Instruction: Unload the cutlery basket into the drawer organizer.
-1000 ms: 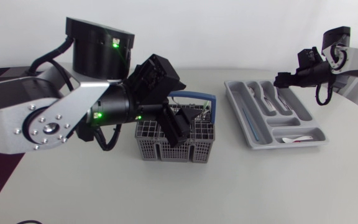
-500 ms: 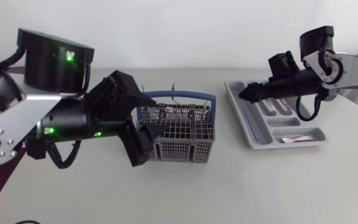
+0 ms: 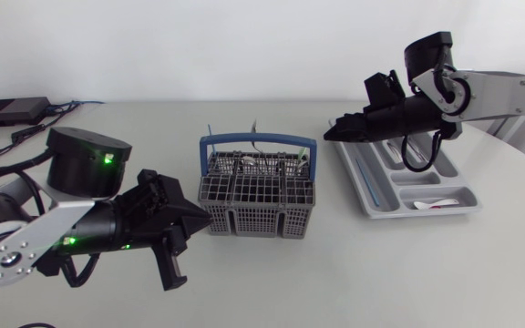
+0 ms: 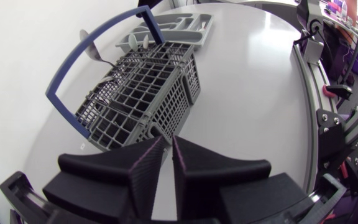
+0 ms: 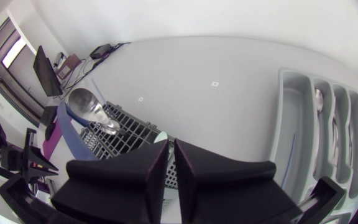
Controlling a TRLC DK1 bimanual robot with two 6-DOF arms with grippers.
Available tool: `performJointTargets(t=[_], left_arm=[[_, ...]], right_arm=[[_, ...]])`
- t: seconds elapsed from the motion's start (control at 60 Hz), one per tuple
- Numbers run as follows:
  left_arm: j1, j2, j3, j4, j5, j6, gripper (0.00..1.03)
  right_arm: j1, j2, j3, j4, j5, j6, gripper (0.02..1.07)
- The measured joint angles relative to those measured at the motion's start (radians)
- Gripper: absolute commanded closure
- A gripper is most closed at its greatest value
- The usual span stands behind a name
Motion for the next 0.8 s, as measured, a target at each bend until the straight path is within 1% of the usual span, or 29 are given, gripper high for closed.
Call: performJointTargets(t=[0.15, 0.2, 0.267, 0.433, 0.6, 0.8], left_arm=[[0.048, 0.050, -0.025, 0.049, 0.010, 0.038, 0.83], [0.073, 0.080, -0.031, 0.089, 0.015, 0.044, 0.83], [0.088, 0.099, -0.032, 0.112, 0.017, 0.046, 0.83], [0.114, 0.185, -0.032, 0.199, 0.023, 0.048, 0.83], [0.142, 0.277, -0.026, 0.257, 0.024, 0.049, 0.83], [0.148, 0.403, 0.047, 0.331, 0.028, 0.048, 0.83]], right_arm=[[0.013, 0.060, 0.041, -0.020, -0.053, 0.050, 1.01], [0.021, 0.065, 0.044, -0.035, -0.082, 0.057, 1.01], [0.027, 0.065, 0.044, -0.050, -0.103, 0.061, 1.02], [0.036, 0.063, 0.041, -0.060, -0.134, 0.064, 1.01], [0.039, 0.039, 0.002, -0.064, -0.161, 0.064, 1.02], [0.051, -0.045, -0.065, -0.129, -0.183, 0.037, 1.02]])
